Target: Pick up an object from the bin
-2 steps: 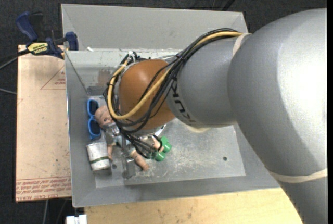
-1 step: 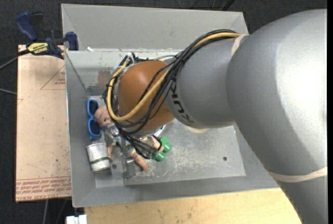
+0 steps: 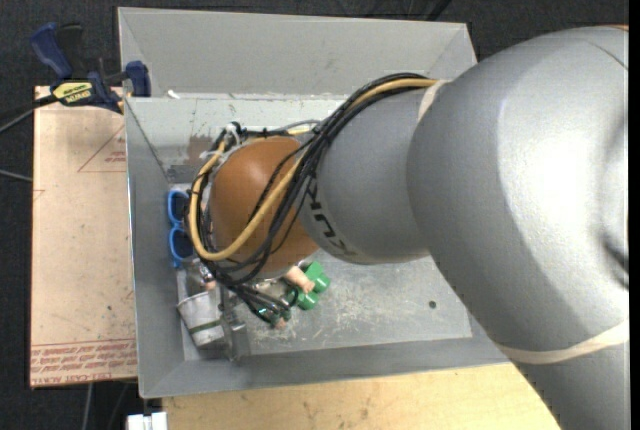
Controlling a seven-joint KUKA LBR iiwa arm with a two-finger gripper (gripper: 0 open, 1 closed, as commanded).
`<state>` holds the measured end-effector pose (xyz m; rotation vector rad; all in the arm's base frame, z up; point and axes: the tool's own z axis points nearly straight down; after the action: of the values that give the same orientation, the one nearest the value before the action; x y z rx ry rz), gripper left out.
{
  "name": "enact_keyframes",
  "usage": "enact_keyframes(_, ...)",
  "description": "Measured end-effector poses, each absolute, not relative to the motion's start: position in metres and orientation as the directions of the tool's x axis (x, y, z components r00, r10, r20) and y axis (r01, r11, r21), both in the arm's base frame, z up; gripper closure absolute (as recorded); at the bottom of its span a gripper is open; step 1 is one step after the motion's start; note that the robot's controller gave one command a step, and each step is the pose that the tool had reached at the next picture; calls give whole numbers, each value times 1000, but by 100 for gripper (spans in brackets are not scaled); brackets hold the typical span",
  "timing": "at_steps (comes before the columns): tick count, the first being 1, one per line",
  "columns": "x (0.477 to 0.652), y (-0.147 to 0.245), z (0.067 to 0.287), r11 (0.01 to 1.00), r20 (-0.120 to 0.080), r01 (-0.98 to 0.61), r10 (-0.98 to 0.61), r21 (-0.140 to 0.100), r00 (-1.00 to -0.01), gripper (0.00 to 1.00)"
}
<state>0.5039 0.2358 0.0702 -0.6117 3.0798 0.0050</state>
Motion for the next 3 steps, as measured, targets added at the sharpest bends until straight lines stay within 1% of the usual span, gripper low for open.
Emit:
enact_keyframes(1,504,235,70,926,0,-378,-378,3,-926,100)
enact_keyframes(2,504,235,70,926,0,-378,-378,4,-926,100)
enact_keyframes(3,501,231,111,931,3,-366,-366,4,-931,100)
